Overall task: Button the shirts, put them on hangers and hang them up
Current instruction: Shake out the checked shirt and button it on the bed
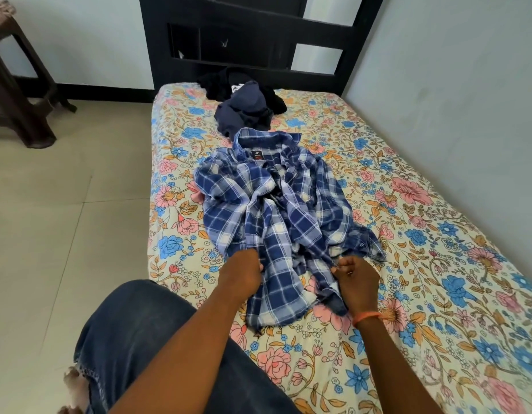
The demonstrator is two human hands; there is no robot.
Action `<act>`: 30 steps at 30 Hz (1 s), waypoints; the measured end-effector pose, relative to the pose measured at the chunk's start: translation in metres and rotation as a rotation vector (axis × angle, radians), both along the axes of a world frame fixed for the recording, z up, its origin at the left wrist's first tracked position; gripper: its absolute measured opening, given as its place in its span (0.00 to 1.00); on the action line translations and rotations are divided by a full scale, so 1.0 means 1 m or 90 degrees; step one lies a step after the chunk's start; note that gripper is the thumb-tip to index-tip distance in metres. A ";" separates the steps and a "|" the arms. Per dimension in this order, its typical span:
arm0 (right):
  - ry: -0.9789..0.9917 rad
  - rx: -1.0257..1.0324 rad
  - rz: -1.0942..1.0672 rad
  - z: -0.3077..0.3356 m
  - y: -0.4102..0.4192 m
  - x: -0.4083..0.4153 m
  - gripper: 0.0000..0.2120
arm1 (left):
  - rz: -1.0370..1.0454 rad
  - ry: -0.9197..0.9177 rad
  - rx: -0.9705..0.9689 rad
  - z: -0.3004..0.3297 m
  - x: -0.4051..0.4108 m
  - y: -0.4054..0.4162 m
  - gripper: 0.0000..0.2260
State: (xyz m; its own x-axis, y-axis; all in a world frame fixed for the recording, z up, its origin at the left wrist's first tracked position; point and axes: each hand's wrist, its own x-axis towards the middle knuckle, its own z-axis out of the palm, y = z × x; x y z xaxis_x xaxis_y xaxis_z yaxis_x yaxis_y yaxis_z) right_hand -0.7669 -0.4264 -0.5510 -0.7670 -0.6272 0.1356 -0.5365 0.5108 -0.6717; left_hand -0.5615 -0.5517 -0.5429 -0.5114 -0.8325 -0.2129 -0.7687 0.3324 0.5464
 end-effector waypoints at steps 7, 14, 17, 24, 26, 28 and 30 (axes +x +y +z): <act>-0.234 -0.127 -0.149 0.011 -0.001 -0.031 0.04 | 0.006 -0.004 0.016 0.005 0.000 0.002 0.02; 0.296 0.044 -0.105 0.017 0.010 -0.046 0.09 | 0.001 0.007 0.011 0.008 -0.001 0.004 0.01; 0.378 -0.052 0.160 0.024 0.002 -0.008 0.05 | -0.001 0.017 0.015 0.010 -0.003 0.003 0.02; 0.186 0.156 0.185 -0.006 -0.020 -0.001 0.12 | -0.020 0.025 0.026 0.004 0.001 0.003 0.04; 0.128 0.144 0.156 -0.004 -0.018 -0.014 0.05 | -0.023 0.023 0.024 0.004 0.001 0.002 0.02; 0.104 0.120 0.160 -0.002 -0.010 -0.024 0.05 | -0.030 0.019 0.020 0.005 0.000 0.003 0.03; 0.033 0.048 0.160 0.006 0.000 -0.029 0.06 | -0.035 0.012 0.016 0.006 -0.002 0.004 0.03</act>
State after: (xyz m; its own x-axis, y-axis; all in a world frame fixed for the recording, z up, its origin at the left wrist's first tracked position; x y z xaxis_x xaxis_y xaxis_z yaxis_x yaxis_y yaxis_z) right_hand -0.7955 -0.4260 -0.5446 -0.5786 -0.8073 0.1160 -0.6856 0.4044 -0.6053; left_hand -0.5631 -0.5474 -0.5364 -0.5604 -0.7975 -0.2234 -0.7392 0.3599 0.5692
